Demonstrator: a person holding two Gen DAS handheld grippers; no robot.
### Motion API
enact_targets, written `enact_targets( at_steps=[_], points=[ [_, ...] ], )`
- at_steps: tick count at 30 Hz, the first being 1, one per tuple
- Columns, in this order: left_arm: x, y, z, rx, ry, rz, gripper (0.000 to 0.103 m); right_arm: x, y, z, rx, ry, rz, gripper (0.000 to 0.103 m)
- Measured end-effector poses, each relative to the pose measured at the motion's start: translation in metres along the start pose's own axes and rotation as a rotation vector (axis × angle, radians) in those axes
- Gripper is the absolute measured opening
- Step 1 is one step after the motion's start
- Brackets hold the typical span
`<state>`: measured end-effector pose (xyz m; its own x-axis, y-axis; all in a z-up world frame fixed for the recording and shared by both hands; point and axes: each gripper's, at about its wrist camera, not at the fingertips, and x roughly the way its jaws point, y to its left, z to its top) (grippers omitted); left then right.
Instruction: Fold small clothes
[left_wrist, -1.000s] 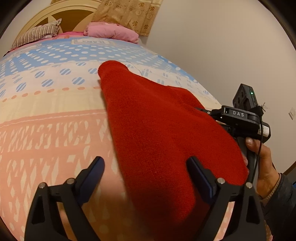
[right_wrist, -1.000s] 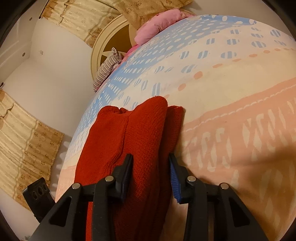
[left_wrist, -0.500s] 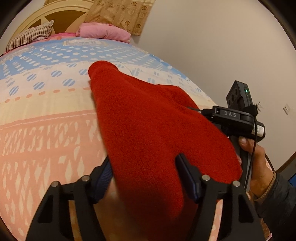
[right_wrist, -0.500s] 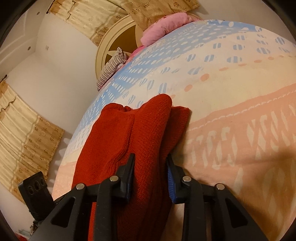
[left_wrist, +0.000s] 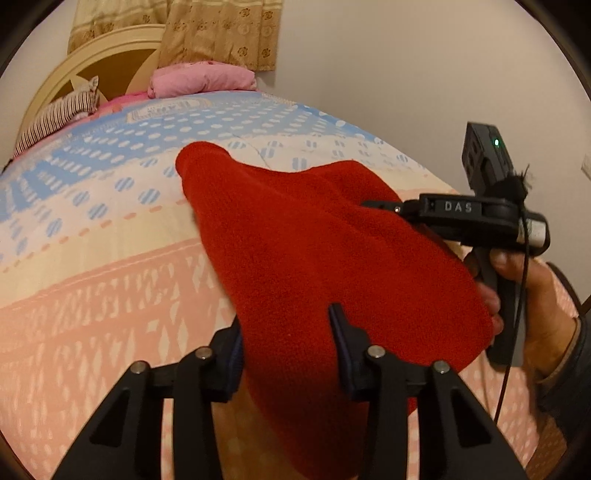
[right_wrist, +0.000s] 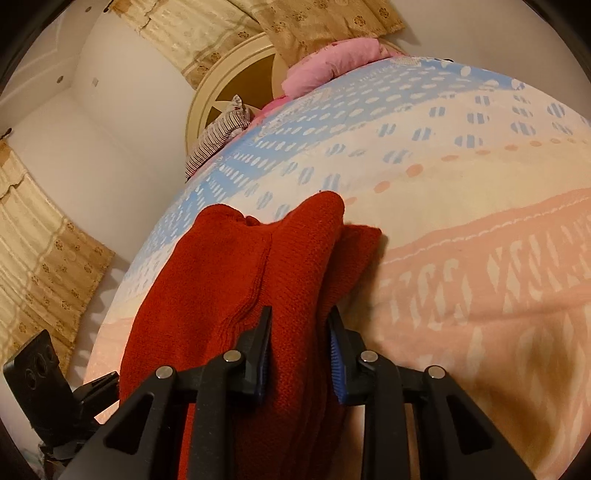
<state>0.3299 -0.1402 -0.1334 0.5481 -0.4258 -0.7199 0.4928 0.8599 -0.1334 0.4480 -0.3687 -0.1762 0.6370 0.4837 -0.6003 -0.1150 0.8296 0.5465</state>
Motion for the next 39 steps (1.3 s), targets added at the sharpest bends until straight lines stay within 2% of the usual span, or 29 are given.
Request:
enact_targets(
  at_steps=[8, 18, 30, 39],
  points=[
    [-0.030, 0.009, -0.014, -0.013, -0.021, 0.023, 0.041, -0.014, 0.032, -0.015, -0.033, -0.010, 0.048, 0.027],
    [-0.071, 0.029, -0.038, -0.049, -0.048, 0.062, 0.040, -0.006, 0.078, -0.046, -0.050, 0.006, 0.128, 0.026],
    [-0.119, 0.064, -0.070, -0.099, -0.093, 0.153, 0.040, 0.016, 0.154, -0.076, -0.119, 0.055, 0.240, 0.026],
    [-0.136, 0.087, -0.088, -0.151, -0.103, 0.193, 0.040, 0.039, 0.189, -0.092, -0.142, 0.096, 0.285, 0.026]
  ],
)
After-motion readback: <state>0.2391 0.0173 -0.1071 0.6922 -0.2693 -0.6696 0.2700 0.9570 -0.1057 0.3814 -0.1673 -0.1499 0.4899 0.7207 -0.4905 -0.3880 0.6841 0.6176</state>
